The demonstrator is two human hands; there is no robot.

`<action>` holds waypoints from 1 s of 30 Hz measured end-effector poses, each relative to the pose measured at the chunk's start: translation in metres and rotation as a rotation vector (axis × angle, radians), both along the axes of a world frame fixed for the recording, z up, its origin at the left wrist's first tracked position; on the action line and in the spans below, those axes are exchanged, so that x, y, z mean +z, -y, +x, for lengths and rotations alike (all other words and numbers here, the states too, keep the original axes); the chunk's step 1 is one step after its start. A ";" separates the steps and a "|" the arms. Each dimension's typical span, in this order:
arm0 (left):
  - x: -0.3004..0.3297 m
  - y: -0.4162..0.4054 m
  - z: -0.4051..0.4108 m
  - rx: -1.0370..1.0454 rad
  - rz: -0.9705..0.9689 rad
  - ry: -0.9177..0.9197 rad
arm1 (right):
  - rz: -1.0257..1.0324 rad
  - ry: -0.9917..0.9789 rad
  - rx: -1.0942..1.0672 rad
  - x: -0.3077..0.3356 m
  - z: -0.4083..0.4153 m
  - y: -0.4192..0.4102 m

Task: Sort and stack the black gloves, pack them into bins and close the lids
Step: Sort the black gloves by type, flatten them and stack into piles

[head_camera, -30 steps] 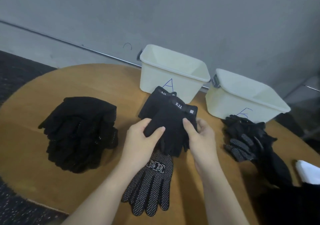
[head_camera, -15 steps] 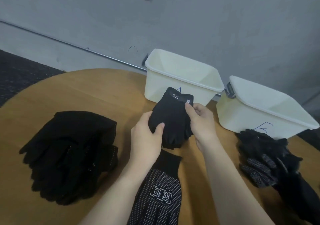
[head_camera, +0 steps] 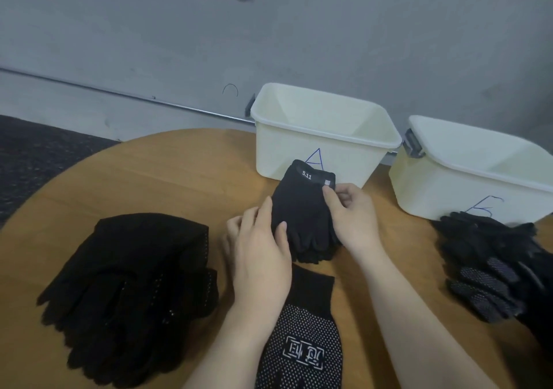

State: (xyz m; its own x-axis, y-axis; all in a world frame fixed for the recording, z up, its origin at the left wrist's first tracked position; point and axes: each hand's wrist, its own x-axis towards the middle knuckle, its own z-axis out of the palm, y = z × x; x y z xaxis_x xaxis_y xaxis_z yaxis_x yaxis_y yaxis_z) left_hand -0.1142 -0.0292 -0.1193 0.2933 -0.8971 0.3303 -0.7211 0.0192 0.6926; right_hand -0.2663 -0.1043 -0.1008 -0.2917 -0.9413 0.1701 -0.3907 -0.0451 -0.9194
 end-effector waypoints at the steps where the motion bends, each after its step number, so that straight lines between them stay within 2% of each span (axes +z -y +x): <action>1: 0.000 0.000 0.001 -0.005 0.009 0.015 | -0.004 -0.013 -0.008 0.001 0.000 -0.001; 3: 0.000 0.000 0.003 -0.020 0.013 0.003 | -0.055 -0.106 -0.034 0.007 0.000 -0.007; 6: 0.001 -0.001 0.006 -0.048 -0.019 -0.013 | -0.328 -0.474 -0.005 0.022 0.000 -0.021; 8: 0.002 -0.002 0.007 -0.091 -0.064 0.012 | -0.432 -0.677 0.159 0.032 0.005 -0.026; 10: 0.000 0.000 0.006 -0.152 -0.064 0.040 | -0.371 -0.804 0.328 0.035 0.011 -0.024; 15: -0.011 0.001 0.006 -0.223 0.068 0.151 | -0.052 -0.895 0.547 0.019 0.010 -0.008; 23: -0.005 0.000 0.009 -0.243 0.240 0.259 | 0.015 -0.944 0.567 -0.001 0.009 -0.006; 25: -0.007 0.001 0.013 -0.253 0.256 0.271 | 0.098 -0.960 0.577 0.003 0.014 -0.008; 28: -0.007 0.002 0.015 -0.279 0.244 0.269 | 0.260 -0.893 0.558 0.020 0.018 -0.016; 30: -0.003 0.000 0.016 -0.294 0.262 0.268 | 0.254 -0.738 0.493 0.031 0.012 -0.038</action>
